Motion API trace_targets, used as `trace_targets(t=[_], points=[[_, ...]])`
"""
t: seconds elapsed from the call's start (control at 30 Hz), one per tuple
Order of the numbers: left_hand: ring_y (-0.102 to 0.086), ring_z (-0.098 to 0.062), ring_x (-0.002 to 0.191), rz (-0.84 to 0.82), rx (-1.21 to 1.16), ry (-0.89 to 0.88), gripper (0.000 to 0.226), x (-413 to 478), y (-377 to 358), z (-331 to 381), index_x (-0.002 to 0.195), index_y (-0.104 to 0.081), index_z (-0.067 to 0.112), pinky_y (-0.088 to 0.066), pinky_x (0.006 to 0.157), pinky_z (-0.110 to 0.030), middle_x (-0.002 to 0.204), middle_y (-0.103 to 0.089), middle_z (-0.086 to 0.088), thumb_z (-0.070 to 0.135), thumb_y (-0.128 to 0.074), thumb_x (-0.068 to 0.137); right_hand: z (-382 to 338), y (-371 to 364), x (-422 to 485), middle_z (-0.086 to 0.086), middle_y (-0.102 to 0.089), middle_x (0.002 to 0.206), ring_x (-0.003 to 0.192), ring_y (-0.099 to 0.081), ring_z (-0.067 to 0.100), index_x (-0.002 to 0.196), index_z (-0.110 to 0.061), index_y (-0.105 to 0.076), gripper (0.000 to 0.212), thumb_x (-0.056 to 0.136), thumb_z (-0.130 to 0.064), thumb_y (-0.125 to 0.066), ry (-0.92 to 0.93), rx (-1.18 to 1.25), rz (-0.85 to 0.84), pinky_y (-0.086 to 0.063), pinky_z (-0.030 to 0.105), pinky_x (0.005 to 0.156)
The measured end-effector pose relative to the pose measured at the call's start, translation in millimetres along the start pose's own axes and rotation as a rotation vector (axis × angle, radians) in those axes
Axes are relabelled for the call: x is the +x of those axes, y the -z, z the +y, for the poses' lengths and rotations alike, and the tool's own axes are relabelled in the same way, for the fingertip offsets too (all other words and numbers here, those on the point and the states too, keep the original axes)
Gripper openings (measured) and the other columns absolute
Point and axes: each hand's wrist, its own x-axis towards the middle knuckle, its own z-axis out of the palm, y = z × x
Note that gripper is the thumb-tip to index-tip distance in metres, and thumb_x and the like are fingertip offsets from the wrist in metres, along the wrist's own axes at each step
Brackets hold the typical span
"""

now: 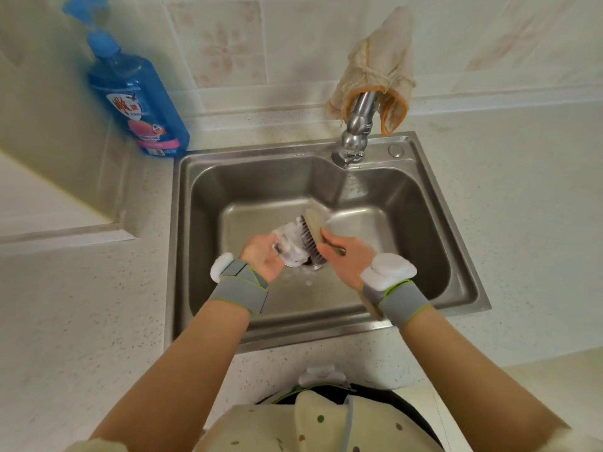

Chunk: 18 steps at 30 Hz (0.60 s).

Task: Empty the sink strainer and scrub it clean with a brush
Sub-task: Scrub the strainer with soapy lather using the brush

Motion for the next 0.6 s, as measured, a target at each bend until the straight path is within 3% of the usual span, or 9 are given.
trace_targets(t=[0.03,0.07,0.13,0.23,0.37,0.43,0.47,0.53,0.6], points=[[-0.055,-0.026,0.112,0.014,0.021,-0.022,0.043,-3.4,-1.6,2.2,0.124,-0.047,-0.015,-0.039,0.1,-0.032,0.105,-0.057,-0.022,0.001,-0.023,0.092,-0.9,-5.6,-5.8,0.001,-0.053,0.141,0.127,-0.052,0.025,0.14,-0.033,-0.041,0.046,0.095,-0.038,-0.047,0.018,-0.021,-0.028,-0.04,0.028,0.104],[-0.065,-0.021,0.092,0.025,0.054,-0.022,0.041,-5.1,-2.2,1.5,0.101,-0.061,-0.019,-0.048,0.086,-0.024,0.091,-0.062,-0.024,-0.001,-0.03,0.083,-3.5,-10.2,-9.0,0.0,-0.051,0.142,0.128,-0.051,0.025,0.141,-0.033,-0.04,0.046,0.095,-0.039,-0.046,0.047,-0.008,-0.041,-0.04,0.028,0.106],[-0.066,-0.018,0.055,-0.018,0.078,0.019,0.039,-10.0,-4.5,-5.1,0.057,-0.07,-0.006,-0.053,0.056,-0.018,0.063,-0.067,-0.014,0.006,-0.034,0.068,-6.0,-10.7,-1.0,0.0,-0.051,0.142,0.129,-0.05,0.024,0.14,-0.034,-0.041,0.046,0.095,-0.04,-0.047,0.05,0.036,-0.012,-0.04,0.028,0.106],[-0.053,-0.022,0.073,0.122,0.056,0.006,0.033,-0.3,5.5,-3.7,0.076,-0.056,0.005,-0.041,0.086,-0.032,0.083,-0.052,-0.013,0.003,-0.026,0.091,0.2,-2.7,8.9,0.001,-0.05,0.143,0.13,-0.049,0.025,0.14,-0.032,-0.042,0.046,0.095,-0.039,-0.047,-0.029,0.002,0.016,-0.038,0.027,0.105],[-0.051,-0.027,0.096,0.142,0.016,0.047,0.034,7.5,13.1,-0.4,0.096,-0.053,-0.003,-0.034,0.103,-0.039,0.106,-0.054,-0.02,0.009,-0.022,0.098,-4.6,-14.9,-4.8,0.0,-0.049,0.144,0.132,-0.046,0.025,0.14,-0.034,-0.041,0.046,0.095,-0.041,-0.047,0.031,-0.012,-0.042,-0.037,0.027,0.107],[-0.058,-0.029,0.094,0.084,0.022,0.073,0.04,-0.6,6.1,-5.4,0.098,-0.053,-0.005,-0.04,0.101,-0.035,0.097,-0.06,-0.021,0.011,-0.016,0.099,-10.1,-13.3,-0.3,-0.001,-0.05,0.143,0.132,-0.047,0.024,0.14,-0.034,-0.04,0.046,0.095,-0.041,-0.047,0.055,-0.016,-0.014,-0.037,0.025,0.104],[-0.06,-0.03,0.101,0.061,0.023,0.07,0.043,-6.3,2.6,-5.5,0.109,-0.052,-0.008,-0.042,0.099,-0.033,0.104,-0.061,-0.022,0.011,-0.015,0.099,-9.3,-9.3,4.3,0.0,-0.049,0.144,0.132,-0.046,0.024,0.14,-0.034,-0.04,0.046,0.095,-0.041,-0.047,0.037,-0.021,0.002,-0.037,0.025,0.104],[-0.043,-0.03,0.13,0.093,0.046,0.028,0.043,-10.5,-0.1,-1.5,0.133,-0.038,-0.008,-0.033,0.107,-0.034,0.133,-0.047,-0.02,0.008,-0.017,0.099,-0.8,-0.8,9.0,0.002,-0.048,0.144,0.132,-0.046,0.025,0.14,-0.033,-0.041,0.046,0.095,-0.04,-0.046,-0.013,-0.023,0.033,-0.036,0.026,0.105],[-0.036,-0.032,0.135,0.141,0.026,-0.034,0.042,-4.2,3.0,6.6,0.137,-0.033,-0.005,-0.028,0.111,-0.039,0.145,-0.036,-0.018,0.007,-0.02,0.099,8.2,1.0,2.9,0.002,-0.055,0.138,0.126,-0.052,0.027,0.14,-0.037,-0.039,0.046,0.095,-0.043,-0.045,-0.024,-0.02,0.071,-0.04,0.029,0.102]])
